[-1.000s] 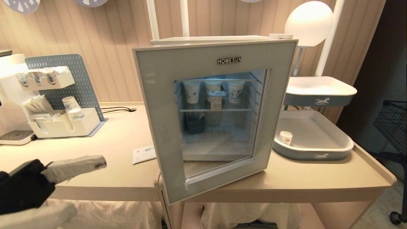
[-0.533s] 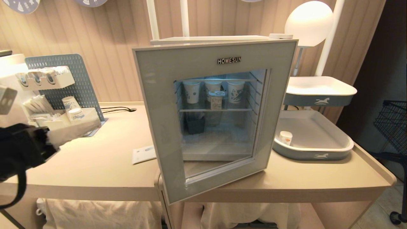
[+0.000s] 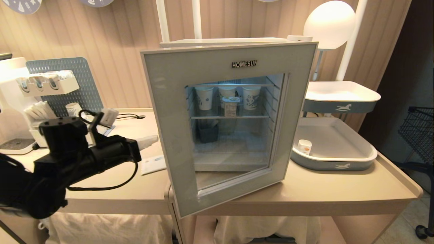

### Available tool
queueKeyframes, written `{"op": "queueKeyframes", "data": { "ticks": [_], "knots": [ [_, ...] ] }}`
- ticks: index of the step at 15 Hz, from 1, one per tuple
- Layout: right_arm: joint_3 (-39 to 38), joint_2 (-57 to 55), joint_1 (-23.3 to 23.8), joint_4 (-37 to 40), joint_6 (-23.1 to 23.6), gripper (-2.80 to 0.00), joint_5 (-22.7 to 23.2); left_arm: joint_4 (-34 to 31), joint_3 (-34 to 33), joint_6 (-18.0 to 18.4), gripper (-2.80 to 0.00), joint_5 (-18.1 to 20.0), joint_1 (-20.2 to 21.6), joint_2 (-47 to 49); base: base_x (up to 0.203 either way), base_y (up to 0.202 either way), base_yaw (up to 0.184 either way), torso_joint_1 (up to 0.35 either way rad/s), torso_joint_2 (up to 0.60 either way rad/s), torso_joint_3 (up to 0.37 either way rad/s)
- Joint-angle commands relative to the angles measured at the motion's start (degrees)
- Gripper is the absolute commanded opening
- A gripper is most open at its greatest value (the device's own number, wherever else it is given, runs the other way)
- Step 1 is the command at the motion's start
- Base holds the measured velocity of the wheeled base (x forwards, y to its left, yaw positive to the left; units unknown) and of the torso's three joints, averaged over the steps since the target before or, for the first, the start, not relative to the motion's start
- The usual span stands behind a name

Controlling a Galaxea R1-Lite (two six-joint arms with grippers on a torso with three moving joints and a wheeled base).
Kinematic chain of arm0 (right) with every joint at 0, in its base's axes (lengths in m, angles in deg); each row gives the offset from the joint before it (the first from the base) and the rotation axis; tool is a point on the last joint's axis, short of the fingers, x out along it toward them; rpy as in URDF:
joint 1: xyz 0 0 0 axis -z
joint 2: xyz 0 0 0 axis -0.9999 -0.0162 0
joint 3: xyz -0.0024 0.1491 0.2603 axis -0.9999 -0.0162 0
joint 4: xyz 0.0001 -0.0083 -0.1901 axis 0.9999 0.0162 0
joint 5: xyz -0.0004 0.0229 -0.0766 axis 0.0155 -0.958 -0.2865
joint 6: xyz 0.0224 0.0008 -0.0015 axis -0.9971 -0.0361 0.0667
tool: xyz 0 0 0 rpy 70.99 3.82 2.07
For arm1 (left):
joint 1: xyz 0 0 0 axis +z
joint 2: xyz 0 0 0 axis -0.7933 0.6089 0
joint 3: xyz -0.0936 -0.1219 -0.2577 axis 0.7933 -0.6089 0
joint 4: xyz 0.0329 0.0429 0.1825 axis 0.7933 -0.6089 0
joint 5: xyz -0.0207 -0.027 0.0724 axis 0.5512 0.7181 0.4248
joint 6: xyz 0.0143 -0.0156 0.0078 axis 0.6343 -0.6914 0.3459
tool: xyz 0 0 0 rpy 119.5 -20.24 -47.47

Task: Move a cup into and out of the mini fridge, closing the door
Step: Open the freezer door

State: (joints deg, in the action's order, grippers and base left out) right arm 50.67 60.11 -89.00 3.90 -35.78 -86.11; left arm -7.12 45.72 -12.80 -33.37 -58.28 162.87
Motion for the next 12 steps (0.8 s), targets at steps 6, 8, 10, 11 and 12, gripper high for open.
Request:
{"op": "queueKeyframes", "data": {
  "ticks": [6, 8, 10, 11, 12],
  "knots": [
    [0.0, -0.1, 0.0, 0.0, 0.0, -2.80, -0.1, -0.1, 0.2, -19.2, -2.80, 14.7, -9.2, -4.5, 0.000, 0.000, 0.000, 0.000, 0.00, 0.000],
    [0.0, -0.1, 0.0, 0.0, 0.0, -2.80, 0.0, -0.1, -2.1, -23.7, -2.80, 22.9, -9.3, -10.0, 0.000, 0.000, 0.000, 0.000, 0.00, 0.000],
    [0.0, -0.1, 0.0, 0.0, 0.0, -2.80, -0.1, -0.2, -4.0, -25.7, -2.80, 33.1, -13.4, -12.8, 0.000, 0.000, 0.000, 0.000, 0.00, 0.000],
    [0.0, -0.1, 0.0, 0.0, 0.0, -2.80, -0.1, -0.1, -4.6, -26.2, -2.80, 35.7, -17.6, -13.7, 0.000, 0.000, 0.000, 0.000, 0.00, 0.000],
    [0.0, -0.1, 0.0, 0.0, 0.0, -2.80, -0.1, 0.0, -5.0, -26.4, -2.80, 36.9, -21.3, -15.0, 0.000, 0.000, 0.000, 0.000, 0.00, 0.000]
  ]
}}
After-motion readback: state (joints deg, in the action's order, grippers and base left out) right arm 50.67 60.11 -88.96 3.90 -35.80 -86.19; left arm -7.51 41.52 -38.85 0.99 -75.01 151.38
